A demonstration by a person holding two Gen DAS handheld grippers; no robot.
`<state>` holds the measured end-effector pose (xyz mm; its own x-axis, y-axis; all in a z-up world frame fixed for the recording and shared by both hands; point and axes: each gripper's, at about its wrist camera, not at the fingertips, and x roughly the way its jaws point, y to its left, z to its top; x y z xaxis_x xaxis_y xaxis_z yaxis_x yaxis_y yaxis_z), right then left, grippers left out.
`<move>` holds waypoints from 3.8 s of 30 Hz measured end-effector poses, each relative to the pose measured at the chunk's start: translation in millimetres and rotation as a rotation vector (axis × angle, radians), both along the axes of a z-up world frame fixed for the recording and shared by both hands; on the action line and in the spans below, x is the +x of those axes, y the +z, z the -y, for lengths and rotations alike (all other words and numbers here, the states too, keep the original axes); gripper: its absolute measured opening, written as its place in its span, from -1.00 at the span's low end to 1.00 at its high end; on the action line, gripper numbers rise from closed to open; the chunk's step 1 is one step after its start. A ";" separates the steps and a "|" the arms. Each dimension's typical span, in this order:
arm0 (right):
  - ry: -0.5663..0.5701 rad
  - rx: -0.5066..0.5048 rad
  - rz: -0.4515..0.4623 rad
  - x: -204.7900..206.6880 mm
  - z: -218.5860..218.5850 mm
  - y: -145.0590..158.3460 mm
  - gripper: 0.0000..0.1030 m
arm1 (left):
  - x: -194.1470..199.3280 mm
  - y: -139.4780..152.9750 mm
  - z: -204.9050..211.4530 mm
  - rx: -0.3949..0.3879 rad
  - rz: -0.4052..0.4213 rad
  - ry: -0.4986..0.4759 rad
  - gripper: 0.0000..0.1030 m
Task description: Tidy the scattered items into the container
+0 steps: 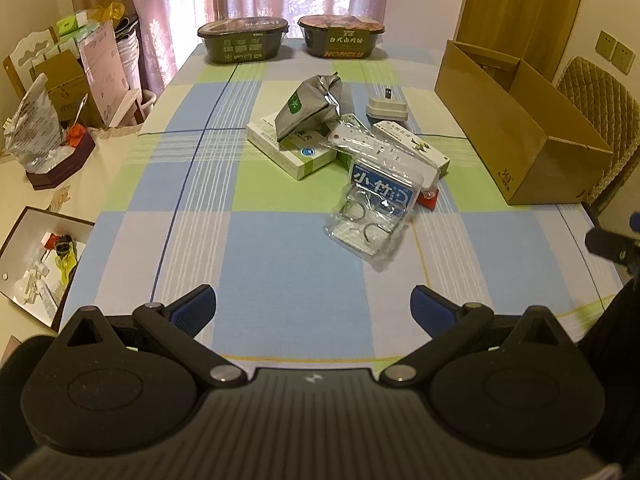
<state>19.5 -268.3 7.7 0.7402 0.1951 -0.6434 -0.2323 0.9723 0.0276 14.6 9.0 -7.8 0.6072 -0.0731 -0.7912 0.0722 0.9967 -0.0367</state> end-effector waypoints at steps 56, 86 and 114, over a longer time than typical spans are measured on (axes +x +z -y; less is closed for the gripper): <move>0.158 0.036 -0.176 117.5 -52.0 -89.1 1.00 | 153.1 -99.9 39.8 0.091 -0.101 -0.567 0.23; 0.483 -0.158 -0.197 144.5 -118.8 -106.5 -0.26 | 143.3 -107.0 9.0 0.128 -0.093 -0.545 0.42; 0.382 -0.057 -0.215 155.2 -106.9 -111.8 -0.34 | 149.1 -102.6 15.5 0.120 -0.092 -0.540 0.22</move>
<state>174.7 -161.5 -104.0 0.4703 0.3886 -0.7924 -0.5705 0.8189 0.0630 163.7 -6.5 -110.3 0.4364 -0.2603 -0.8613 0.5752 0.8168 0.0445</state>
